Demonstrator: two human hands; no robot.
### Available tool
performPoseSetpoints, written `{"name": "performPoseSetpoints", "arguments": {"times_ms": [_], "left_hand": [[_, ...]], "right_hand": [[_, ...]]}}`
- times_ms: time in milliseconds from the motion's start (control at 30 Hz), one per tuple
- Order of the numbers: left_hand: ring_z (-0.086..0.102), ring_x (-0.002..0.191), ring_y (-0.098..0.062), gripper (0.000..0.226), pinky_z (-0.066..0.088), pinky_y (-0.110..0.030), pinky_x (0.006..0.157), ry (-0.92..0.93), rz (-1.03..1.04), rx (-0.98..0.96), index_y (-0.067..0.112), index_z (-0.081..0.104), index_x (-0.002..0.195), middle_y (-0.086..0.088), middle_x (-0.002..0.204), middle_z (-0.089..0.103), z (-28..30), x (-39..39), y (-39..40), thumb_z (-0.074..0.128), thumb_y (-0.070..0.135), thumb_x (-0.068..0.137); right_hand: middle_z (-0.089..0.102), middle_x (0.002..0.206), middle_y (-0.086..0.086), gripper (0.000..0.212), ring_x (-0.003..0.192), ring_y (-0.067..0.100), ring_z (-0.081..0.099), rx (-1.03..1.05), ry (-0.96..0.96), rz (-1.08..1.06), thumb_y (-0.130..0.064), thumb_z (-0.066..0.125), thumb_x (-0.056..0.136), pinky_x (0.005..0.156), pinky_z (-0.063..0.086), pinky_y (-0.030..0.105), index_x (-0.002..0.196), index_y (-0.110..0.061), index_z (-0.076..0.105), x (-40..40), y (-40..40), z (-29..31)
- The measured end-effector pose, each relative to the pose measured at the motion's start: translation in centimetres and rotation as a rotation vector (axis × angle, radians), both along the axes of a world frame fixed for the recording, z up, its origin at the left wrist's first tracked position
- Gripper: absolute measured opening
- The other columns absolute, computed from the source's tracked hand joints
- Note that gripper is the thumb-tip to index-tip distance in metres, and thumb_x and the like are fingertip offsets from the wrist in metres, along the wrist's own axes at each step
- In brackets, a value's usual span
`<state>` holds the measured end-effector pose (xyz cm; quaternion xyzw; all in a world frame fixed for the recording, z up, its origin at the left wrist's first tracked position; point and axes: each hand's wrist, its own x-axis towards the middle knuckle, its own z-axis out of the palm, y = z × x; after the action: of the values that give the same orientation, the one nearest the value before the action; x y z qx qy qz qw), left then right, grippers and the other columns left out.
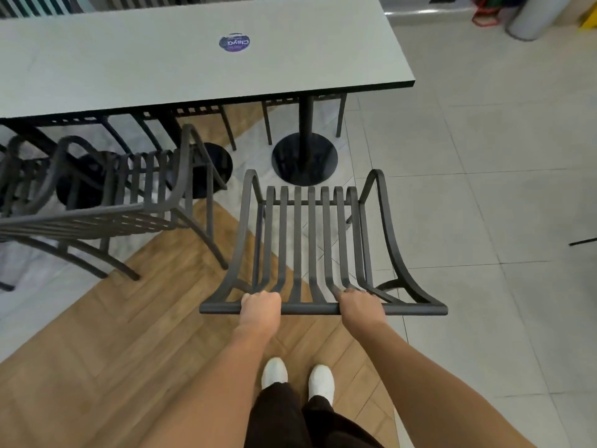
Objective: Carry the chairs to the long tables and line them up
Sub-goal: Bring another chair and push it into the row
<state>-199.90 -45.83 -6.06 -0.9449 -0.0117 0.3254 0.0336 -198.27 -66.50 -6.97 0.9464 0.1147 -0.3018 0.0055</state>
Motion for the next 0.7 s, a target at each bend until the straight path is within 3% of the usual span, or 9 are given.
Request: {"name": "performPoseSetpoints", "arguments": {"times_ms": [267,700], "left_hand": [[0.065,0.108,-0.025,0.022,0.042,-0.040,0.100,0.011,0.023,0.019,0.019,0.064,0.120,-0.002,0.113,0.070,0.3,6.4,-1.0,0.052,0.011,0.103],[0.064,0.112,-0.025,0.024,0.040,-0.039,0.102,-0.003,0.033,-0.064,0.018,0.065,0.119,-0.002,0.116,0.070,-0.1,19.5,-0.2,0.050,0.011,0.102]], "right_hand": [[0.061,0.122,0.006,0.032,0.110,0.027,0.062,-0.037,0.012,0.046,-0.010,0.054,0.100,0.096,0.051,0.042,0.131,-0.019,0.057,7.4,-0.7,-0.1],[0.063,0.126,0.004,0.033,0.119,0.028,0.059,-0.109,-0.022,0.066,-0.006,0.050,0.100,0.102,0.044,0.043,0.129,-0.018,0.059,21.6,-0.1,-0.2]]}}
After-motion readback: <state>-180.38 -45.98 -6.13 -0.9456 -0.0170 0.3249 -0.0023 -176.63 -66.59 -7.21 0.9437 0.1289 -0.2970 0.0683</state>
